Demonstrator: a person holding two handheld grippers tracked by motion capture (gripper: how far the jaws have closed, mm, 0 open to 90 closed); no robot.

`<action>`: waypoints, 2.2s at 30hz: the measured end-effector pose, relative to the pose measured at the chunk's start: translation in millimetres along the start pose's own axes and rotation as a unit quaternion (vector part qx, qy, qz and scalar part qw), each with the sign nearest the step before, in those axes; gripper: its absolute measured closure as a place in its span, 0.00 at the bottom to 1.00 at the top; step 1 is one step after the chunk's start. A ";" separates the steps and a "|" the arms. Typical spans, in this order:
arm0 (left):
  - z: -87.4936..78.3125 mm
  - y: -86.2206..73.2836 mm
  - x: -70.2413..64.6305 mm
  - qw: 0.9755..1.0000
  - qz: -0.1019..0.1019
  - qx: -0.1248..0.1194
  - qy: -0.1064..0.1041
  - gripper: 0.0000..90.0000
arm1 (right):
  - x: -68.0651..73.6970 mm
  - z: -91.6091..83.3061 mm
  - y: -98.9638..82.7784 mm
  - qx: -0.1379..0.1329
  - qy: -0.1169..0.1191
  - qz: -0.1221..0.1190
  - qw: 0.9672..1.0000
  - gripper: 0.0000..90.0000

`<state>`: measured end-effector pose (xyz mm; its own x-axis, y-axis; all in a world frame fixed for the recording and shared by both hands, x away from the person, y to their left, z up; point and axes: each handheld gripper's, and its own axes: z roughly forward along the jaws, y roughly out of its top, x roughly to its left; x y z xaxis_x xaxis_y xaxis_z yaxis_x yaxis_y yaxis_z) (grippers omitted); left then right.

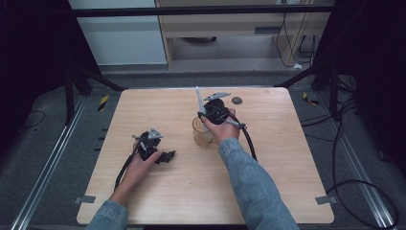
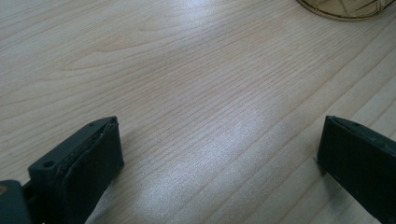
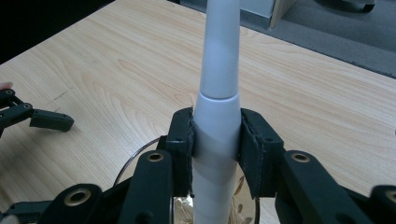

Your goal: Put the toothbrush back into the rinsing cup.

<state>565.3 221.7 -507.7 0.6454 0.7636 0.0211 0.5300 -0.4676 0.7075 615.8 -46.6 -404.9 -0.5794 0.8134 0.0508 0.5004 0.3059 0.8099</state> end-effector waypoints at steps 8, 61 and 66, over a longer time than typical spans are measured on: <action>0.0 0.0 0.0 1.000 0.000 0.000 0.000 0.00 | 0.4 0.5 0.3 0.002 0.000 -0.002 1.000 0.74; 0.0 0.0 0.0 1.000 0.000 0.000 0.000 0.00 | -5.3 -43.5 -8.2 -0.011 -0.011 -0.007 1.000 0.57; 0.0 0.0 0.0 1.000 0.000 0.000 0.000 0.00 | -6.8 -48.7 -8.8 -0.013 -0.013 -0.006 1.000 0.55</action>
<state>565.3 221.7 -507.8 0.6456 0.7634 0.0208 0.5298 -0.4673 0.7077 584.1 -78.8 -383.9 -0.5689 0.8220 0.0264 0.4769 0.3035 0.8249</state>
